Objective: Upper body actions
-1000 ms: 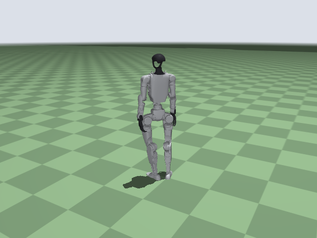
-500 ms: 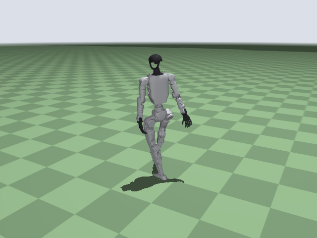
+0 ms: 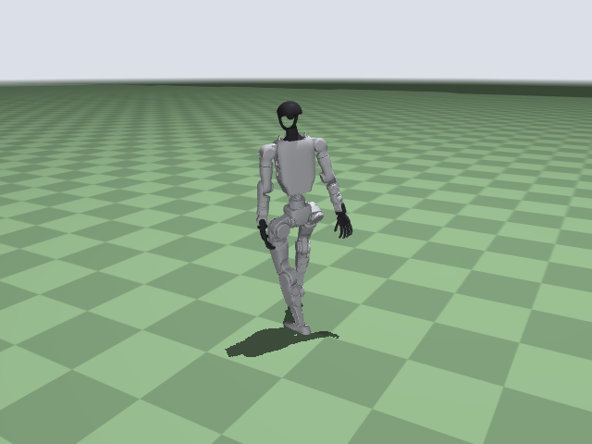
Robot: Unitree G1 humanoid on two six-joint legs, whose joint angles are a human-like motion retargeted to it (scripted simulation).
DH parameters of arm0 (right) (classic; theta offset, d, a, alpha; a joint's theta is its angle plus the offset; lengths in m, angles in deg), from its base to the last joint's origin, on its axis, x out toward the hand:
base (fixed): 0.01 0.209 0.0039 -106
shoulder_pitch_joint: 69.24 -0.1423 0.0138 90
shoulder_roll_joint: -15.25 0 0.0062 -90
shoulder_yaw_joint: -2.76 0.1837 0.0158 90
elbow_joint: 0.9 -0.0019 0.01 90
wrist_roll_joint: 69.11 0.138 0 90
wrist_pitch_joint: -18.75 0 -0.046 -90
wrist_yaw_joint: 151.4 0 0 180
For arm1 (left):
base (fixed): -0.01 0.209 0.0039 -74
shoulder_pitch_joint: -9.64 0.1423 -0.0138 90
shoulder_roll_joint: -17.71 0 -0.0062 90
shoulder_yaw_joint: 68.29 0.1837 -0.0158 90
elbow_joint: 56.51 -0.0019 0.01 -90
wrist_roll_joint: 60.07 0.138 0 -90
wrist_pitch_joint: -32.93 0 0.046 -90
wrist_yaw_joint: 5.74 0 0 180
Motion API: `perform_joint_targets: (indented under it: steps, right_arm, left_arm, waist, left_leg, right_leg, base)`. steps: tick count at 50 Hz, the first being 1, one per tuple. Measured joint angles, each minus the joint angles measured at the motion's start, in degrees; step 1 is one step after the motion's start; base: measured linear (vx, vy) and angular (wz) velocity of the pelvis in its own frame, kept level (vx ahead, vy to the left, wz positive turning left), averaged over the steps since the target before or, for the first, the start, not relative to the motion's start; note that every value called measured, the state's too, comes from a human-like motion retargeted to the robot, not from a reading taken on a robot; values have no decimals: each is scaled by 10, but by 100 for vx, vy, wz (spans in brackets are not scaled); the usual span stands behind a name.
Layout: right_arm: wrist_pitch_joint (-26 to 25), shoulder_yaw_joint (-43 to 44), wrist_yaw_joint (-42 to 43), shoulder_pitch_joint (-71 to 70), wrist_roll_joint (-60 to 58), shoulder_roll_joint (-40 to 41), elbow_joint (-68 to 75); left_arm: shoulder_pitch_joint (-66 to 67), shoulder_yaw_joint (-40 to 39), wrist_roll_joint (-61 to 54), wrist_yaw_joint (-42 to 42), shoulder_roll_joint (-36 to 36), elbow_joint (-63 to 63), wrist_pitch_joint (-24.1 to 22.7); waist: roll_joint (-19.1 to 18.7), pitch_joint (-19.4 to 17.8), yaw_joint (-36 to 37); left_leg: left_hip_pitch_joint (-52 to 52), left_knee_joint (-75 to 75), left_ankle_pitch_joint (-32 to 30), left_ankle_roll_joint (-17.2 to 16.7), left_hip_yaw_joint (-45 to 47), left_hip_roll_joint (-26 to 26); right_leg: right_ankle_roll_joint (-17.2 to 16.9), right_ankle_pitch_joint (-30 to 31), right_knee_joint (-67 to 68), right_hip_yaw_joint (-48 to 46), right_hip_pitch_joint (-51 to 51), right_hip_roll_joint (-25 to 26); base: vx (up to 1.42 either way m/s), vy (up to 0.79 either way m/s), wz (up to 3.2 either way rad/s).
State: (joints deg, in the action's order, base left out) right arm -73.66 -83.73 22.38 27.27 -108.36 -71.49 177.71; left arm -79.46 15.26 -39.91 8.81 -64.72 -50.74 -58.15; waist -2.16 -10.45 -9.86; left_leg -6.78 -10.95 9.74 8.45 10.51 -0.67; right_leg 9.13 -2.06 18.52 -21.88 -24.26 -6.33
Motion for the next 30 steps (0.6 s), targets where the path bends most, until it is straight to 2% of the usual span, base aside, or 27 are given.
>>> perform_joint_targets:
  steps: [4,8,10,12,14,18,21,27,30]
  right_arm:
    - [23,-6,-1,-17,30,3,-23]
    - [27,-6,-18,-28,45,4,-31]
    - [24,-8,-25,-37,40,4,-35]
    - [25,-16,-27,-46,33,5,-40]
    - [28,-29,-28,-54,27,9,-46]
    - [28,-57,-37,-64,20,16,-51]
    - [23,-65,-43,-68,19,17,-50]
    - [12,-68,-31,-49,22,16,-47]
    - [3,-55,-27,-32,35,14,-22]
  left_arm:
    - [52,-48,24,-14,-17,-83,44]
    - [105,-88,21,-23,-31,-131,87]
    - [133,-111,5,-28,-31,-132,84]
    - [161,-142,-8,-24,-28,-126,73]
    - [185,-174,-20,-16,-22,-117,67]
    - [197,-214,-51,-15,-11,-112,77]
    - [174,-214,-75,-20,-3,-103,79]
    - [120,-151,-21,10,2,-27,41]
    - [101,-103,24,-11,-2,16,23]
  waist:
    - [9,56,36]
    - [20,95,108]
    - [34,106,138]
    - [45,117,154]
    - [50,120,160]
    - [47,126,173]
    - [42,119,177]
    - [35,89,134]
    - [34,86,138]
  left_leg:
    - [22,13,1,-7,24,9]
    - [23,36,4,-17,72,19]
    - [22,47,4,-22,99,32]
    - [26,56,4,-27,123,44]
    - [21,64,5,-34,143,47]
    - [21,77,1,-51,185,36]
    - [26,87,-11,-61,200,24]
    - [40,89,-35,-71,165,9]
    - [49,84,-43,-78,150,5]
  right_leg:
    - [-25,28,33,-13,123,11]
    - [-43,40,2,-2,229,16]
    - [-78,31,-40,13,270,14]
    - [-119,-8,-96,-11,293,6]
    - [-132,-8,-147,-48,299,-1]
    - [-136,13,-180,-30,280,9]
    - [-116,8,-167,8,257,26]
    - [-95,-1,-166,-14,261,38]
    - [-94,2,-177,-20,267,40]
  base:
    - [6,-10,-67]
    - [5,-13,-110]
    - [-4,-13,-117]
    - [-8,-19,-103]
    - [-9,-20,-96]
    - [-16,-24,-93]
    - [-25,-30,-43]
    - [-22,-25,51]
    - [-14,-17,43]
